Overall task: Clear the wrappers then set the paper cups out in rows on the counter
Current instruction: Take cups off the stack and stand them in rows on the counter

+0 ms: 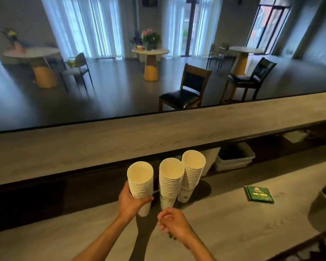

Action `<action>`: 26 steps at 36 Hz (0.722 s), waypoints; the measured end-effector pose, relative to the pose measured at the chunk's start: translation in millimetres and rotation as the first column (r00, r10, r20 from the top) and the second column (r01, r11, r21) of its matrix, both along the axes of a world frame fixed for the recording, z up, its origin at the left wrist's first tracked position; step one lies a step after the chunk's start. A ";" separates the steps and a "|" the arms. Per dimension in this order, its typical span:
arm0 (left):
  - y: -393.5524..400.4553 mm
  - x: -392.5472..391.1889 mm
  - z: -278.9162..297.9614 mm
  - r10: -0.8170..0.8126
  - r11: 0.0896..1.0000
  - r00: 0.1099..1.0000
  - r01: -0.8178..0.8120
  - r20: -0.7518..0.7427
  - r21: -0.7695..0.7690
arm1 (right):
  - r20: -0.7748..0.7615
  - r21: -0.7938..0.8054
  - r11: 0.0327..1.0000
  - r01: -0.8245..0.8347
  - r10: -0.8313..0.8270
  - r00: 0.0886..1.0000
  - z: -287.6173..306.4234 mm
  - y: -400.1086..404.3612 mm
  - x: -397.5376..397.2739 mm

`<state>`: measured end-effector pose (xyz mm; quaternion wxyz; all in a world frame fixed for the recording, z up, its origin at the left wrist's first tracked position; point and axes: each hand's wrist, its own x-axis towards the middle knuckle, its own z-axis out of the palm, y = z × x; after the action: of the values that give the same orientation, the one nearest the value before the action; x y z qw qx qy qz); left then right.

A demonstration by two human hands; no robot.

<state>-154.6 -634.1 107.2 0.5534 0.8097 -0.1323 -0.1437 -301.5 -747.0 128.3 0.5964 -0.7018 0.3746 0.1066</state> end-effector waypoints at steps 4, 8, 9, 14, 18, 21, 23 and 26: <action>4.6 -7.8 5.3 0.054 0.998 0.997 -0.053 0.055 -0.025 | 0.015 -0.031 0.998 -0.057 0.058 0.998 5.9 -5.2 1.8; 27.6 -14.5 13.7 0.154 0.984 0.988 -0.153 0.004 -0.091 | 0.040 -0.098 0.985 -0.142 0.146 0.988 8.7 -0.4 10.6; 37.0 -14.0 17.8 0.175 0.978 0.984 -0.177 -0.028 -0.108 | 0.057 -0.108 0.980 -0.165 0.172 0.983 11.1 3.1 14.6; 91.3 -5.3 53.3 0.195 0.961 0.972 -0.216 -0.128 -0.174 | 0.134 -0.320 0.874 -0.367 0.425 0.895 40.3 26.9 38.2; 143.6 1.1 93.8 0.226 0.936 0.963 -0.257 -0.149 -0.239 | 0.170 -0.421 0.765 -0.487 0.594 0.786 81.6 60.0 69.5; 180.3 6.0 118.9 0.280 0.893 0.949 -0.313 -0.145 -0.322 | 0.191 -0.474 0.687 -0.550 0.690 0.698 102.8 84.8 94.0; 203.9 10.8 129.1 0.326 0.861 0.935 -0.355 -0.140 -0.363 | 0.204 -0.496 0.654 -0.571 0.727 0.655 114.3 103.6 108.4; 247.9 19.4 140.2 0.400 0.804 0.904 -0.425 -0.149 -0.416 | 0.214 -0.549 0.592 -0.591 0.783 0.584 129.4 145.3 130.9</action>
<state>-135.3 -386.2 247.4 0.7425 0.6690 0.0329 -0.0082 -170.7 -601.7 257.7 0.4054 -0.9071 -0.0656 0.0920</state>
